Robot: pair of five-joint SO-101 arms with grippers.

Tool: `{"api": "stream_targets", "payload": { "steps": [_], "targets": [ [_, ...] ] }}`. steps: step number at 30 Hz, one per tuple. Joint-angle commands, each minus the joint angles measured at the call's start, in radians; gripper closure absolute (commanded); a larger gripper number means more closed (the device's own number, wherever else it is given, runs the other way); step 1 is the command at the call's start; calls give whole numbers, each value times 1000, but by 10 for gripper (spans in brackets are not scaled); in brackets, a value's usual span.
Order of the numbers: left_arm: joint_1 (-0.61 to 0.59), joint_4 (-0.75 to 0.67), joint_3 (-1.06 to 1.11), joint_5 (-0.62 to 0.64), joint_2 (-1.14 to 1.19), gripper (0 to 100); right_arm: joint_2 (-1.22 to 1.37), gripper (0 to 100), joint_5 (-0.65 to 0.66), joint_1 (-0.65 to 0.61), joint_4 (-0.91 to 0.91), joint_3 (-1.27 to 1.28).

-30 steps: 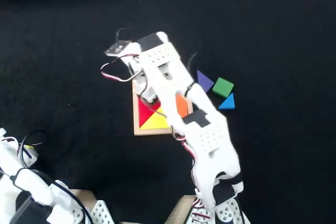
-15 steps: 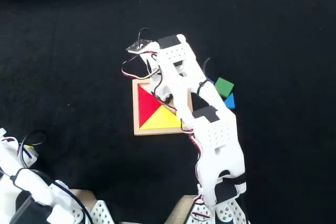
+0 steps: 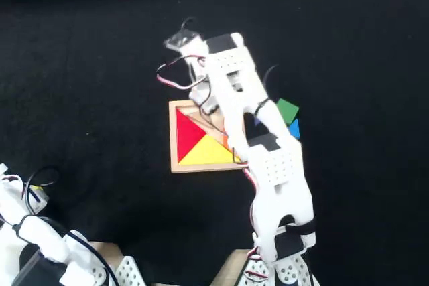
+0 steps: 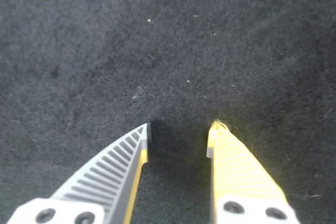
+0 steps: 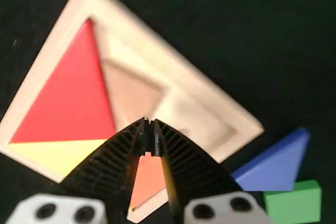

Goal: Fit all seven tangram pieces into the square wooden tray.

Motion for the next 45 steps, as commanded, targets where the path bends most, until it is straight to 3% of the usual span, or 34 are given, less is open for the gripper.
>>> {"api": "stream_targets", "payload": {
  "steps": [1,11,34,45],
  "targets": [
    [13,9,5,-9,3,809,-8,988,-23,23,-3,-67],
    [13,9,5,-9,3,809,4,988,-25,-86,110,-39],
    [13,9,5,-9,3,809,176,988,-29,34,81,-243],
    [13,9,5,-9,3,809,177,987,-92,-40,166,-418]
  ]
}}
